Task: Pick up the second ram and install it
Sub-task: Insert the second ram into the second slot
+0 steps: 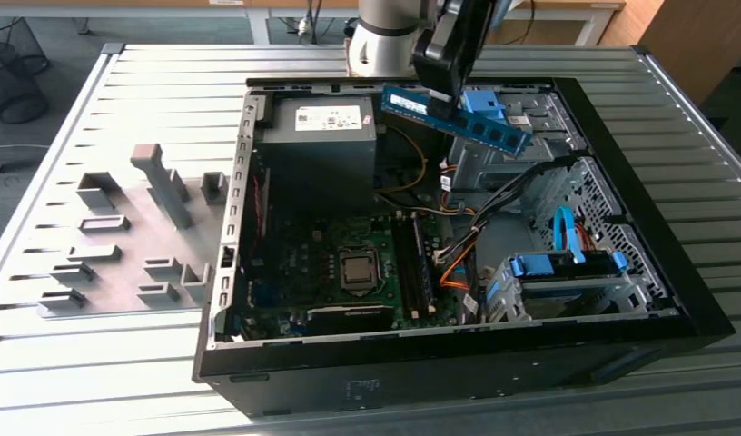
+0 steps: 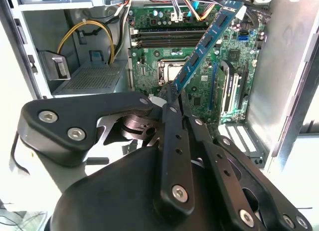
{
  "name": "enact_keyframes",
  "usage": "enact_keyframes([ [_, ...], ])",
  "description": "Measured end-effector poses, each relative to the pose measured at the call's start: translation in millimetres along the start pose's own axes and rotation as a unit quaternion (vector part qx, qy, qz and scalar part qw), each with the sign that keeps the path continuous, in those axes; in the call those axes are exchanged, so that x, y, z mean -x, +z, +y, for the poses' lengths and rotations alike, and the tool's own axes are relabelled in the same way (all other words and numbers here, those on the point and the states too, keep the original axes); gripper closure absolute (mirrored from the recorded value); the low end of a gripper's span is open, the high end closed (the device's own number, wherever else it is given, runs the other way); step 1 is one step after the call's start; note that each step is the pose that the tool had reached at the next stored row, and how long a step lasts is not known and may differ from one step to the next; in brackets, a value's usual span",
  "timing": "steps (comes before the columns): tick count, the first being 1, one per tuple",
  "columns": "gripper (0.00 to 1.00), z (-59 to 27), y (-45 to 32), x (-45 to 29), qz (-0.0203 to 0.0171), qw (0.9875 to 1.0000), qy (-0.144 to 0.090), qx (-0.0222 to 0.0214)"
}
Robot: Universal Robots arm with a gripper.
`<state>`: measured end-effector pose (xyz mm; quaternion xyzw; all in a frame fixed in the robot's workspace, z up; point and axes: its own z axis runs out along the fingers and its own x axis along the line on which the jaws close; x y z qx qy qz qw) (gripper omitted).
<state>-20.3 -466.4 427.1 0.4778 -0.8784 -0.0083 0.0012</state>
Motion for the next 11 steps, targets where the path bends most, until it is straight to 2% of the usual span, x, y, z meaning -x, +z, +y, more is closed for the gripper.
enact_keyframes([
  [11,0.86,0.0,0.0,0.0,-0.0001,1.0000,0.007,0.0000],
])
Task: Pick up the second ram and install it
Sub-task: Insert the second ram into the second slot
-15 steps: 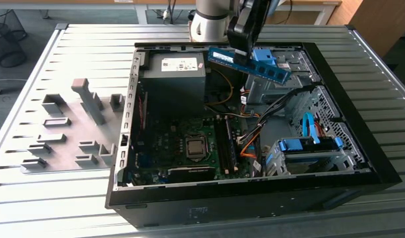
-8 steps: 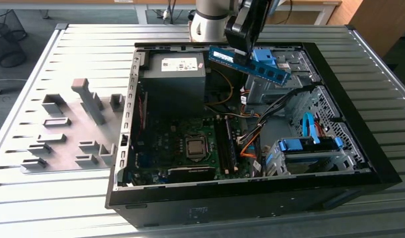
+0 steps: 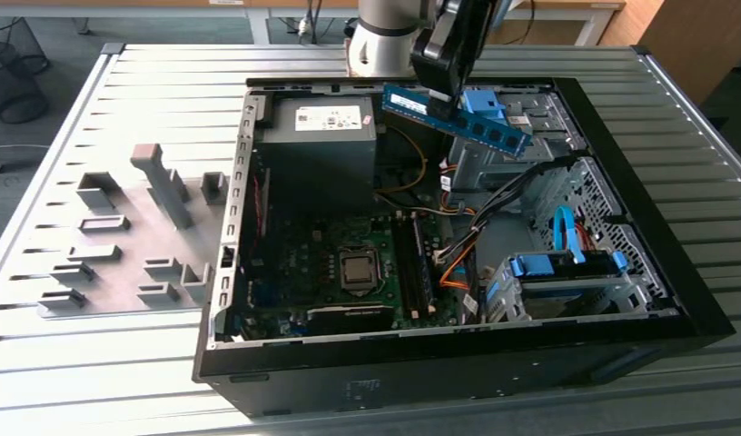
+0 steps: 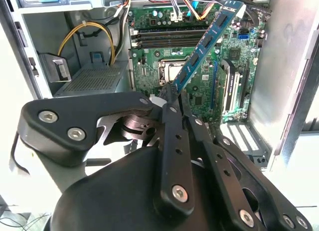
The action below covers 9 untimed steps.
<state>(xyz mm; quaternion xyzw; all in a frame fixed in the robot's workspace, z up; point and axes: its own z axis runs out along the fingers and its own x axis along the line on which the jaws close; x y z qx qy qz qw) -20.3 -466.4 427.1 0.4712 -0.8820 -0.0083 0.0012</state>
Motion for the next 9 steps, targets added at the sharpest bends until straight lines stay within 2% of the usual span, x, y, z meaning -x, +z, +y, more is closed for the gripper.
enact_keyframes([
  [9,0.86,0.0,0.0,0.0,-0.0002,1.0000,0.009,-0.0001],
])
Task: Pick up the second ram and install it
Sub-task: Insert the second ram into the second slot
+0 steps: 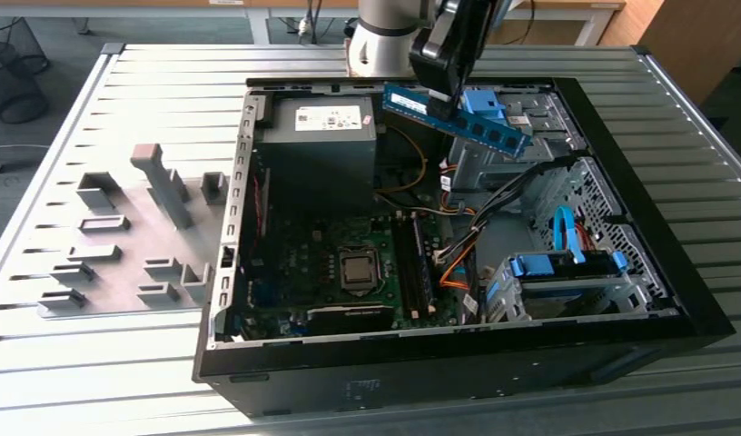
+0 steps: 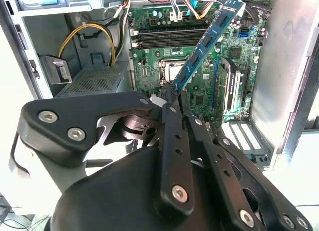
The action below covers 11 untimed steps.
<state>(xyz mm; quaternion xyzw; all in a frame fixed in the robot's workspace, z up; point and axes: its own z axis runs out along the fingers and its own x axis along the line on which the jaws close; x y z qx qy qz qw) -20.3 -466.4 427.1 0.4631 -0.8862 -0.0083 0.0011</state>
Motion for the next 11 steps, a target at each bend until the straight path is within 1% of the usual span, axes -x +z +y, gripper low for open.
enact_keyframes([
  [11,0.86,0.0,0.0,0.0,-0.0002,0.9999,0.011,-0.0001],
])
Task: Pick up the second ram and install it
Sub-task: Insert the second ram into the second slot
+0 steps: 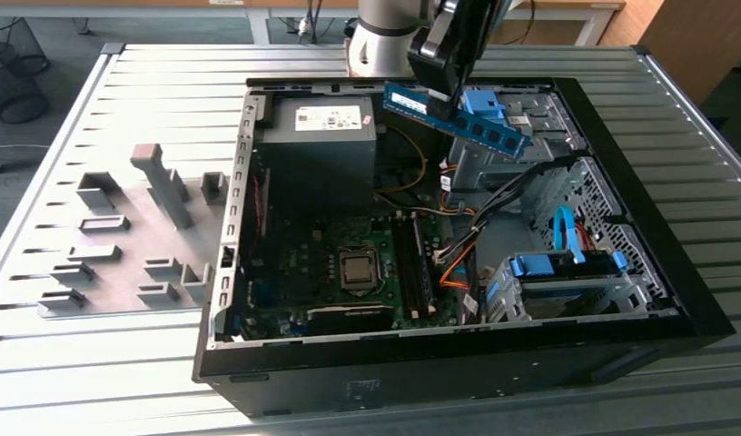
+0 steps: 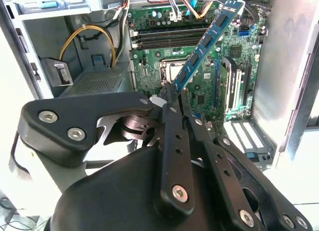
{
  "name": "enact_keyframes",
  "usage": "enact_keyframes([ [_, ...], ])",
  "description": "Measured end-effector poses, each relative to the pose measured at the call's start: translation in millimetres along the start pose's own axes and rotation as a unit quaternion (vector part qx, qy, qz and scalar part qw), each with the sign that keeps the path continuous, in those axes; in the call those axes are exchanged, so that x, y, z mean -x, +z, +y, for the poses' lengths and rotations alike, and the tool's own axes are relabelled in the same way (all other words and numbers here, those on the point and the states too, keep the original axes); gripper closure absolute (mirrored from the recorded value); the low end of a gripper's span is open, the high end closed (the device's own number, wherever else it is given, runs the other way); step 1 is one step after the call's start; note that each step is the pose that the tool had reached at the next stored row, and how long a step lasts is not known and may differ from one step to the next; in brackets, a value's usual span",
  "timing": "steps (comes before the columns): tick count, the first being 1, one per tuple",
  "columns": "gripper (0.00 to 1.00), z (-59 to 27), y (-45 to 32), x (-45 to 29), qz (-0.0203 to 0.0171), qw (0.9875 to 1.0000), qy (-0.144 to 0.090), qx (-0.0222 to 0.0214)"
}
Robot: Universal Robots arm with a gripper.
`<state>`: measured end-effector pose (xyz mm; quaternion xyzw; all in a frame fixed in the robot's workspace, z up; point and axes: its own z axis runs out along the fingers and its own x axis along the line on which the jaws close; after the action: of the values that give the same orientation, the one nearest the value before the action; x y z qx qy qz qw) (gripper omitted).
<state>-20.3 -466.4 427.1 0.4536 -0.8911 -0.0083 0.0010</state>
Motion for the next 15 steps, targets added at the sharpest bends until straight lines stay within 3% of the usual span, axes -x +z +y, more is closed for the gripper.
enact_keyframes([
  [15,0.86,0.0,0.0,0.0,-0.0003,0.9999,0.014,-0.0001],
])
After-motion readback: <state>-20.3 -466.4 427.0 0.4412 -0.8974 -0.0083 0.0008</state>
